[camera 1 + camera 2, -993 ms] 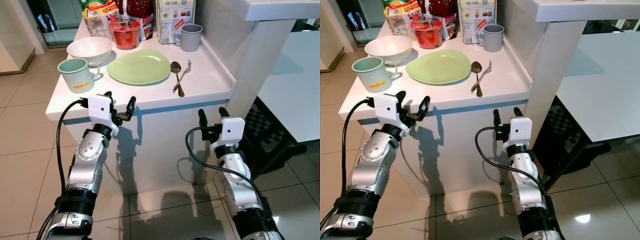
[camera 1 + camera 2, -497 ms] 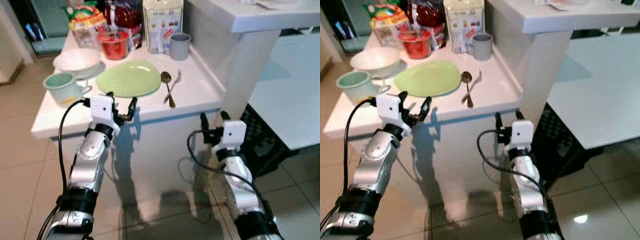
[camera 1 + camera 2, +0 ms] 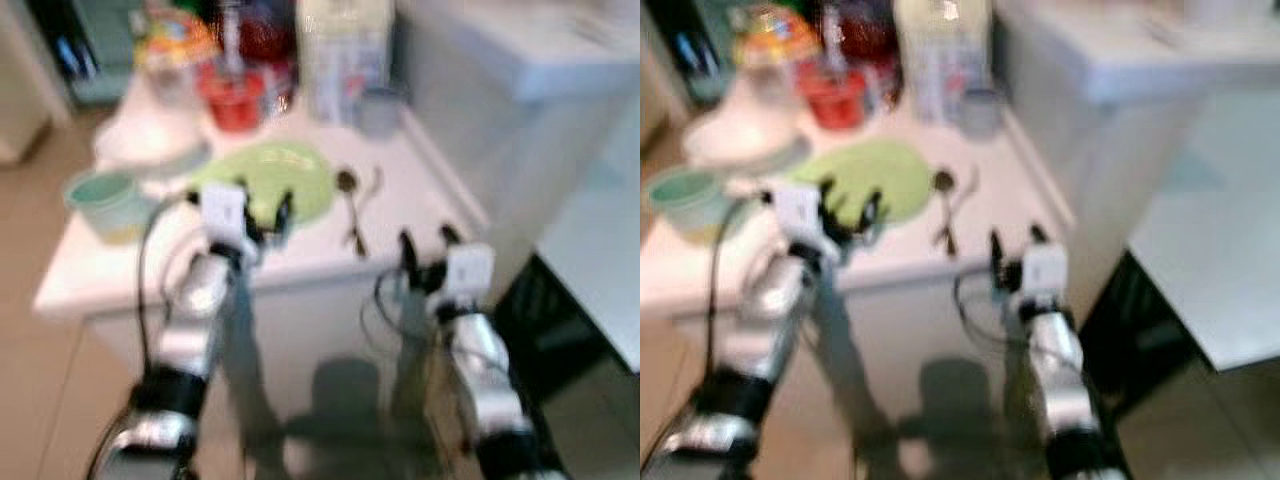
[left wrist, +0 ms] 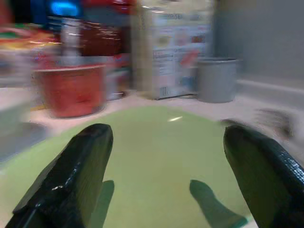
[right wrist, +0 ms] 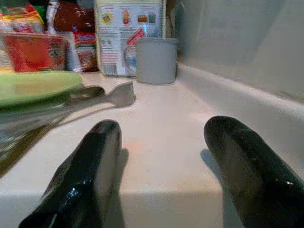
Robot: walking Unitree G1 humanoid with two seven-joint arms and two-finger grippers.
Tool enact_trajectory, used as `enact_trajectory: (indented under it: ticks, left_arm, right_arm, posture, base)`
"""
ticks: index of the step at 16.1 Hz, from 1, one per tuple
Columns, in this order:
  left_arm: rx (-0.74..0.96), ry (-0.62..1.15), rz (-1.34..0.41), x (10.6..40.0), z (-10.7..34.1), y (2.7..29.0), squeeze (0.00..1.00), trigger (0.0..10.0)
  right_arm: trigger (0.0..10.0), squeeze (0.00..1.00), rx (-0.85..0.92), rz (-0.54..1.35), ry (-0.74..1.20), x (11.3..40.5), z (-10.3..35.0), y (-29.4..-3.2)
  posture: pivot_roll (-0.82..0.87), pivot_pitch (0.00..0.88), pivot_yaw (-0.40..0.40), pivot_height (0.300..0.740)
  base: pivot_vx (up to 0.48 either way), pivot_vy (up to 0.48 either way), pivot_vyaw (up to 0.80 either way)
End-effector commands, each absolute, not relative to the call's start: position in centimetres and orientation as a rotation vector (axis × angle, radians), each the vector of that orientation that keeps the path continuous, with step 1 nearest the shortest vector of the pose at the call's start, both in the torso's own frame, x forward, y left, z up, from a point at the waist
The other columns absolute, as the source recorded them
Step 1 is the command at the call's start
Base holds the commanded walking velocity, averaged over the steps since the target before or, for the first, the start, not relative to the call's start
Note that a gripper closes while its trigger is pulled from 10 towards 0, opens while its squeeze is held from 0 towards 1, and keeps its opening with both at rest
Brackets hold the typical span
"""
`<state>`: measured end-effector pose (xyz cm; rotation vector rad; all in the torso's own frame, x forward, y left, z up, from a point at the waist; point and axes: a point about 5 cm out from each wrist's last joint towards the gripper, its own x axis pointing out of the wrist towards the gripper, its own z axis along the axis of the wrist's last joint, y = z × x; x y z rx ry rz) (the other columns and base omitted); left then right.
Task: Setting the table
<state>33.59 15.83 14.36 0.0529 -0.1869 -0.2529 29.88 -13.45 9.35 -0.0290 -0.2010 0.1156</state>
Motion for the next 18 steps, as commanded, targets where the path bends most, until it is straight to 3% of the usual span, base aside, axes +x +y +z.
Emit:
enact_trajectory:
  ticks: [1, 12, 13, 14, 18]
  left_arm:
    - [0.054, -0.174, -0.229, 33.4, 14.0, 16.6, 0.0, 10.0]
    - [0.105, -0.159, -0.27, 34.0, 14.6, 16.7, 0.0, 10.0]
    - [0.109, -0.176, -0.27, 34.1, 14.9, 16.7, 0.85, 10.0]
    - [0.119, -0.198, -0.278, 34.1, 15.4, 16.4, 1.0, 10.0]
    - [0.228, -0.19, -0.411, 33.8, 15.4, 14.7, 1.0, 10.0]
  right_arm:
    - [10.0, 0.0, -0.023, 0.115, -0.156, 29.6, 8.5, -13.2]
    - [10.0, 0.0, -0.027, 0.124, -0.177, 29.5, 9.0, -13.0]
    - [10.0, 0.0, -0.027, 0.123, -0.175, 29.5, 9.0, -13.0]
    - [10.0, 0.0, -0.028, 0.122, -0.172, 29.5, 8.9, -13.0]
    - [10.0, 0.0, -0.035, 0.12, -0.166, 29.6, 8.8, -13.0]
  posture:
    - [0.0, 0.0, 0.046, 0.74]
    - [0.0, 0.0, 0.048, 0.74]
    - [0.0, 0.0, 0.049, 0.74]
    - [0.0, 0.0, 0.05, 0.74]
    - [0.0, 0.0, 0.051, 0.74]
  base:
    - [0.0, 0.0, 0.0]
    - [0.0, 0.0, 0.0]
    - [0.0, 0.0, 0.0]
    - [0.0, 0.0, 0.0]
    - [0.0, 0.0, 0.0]
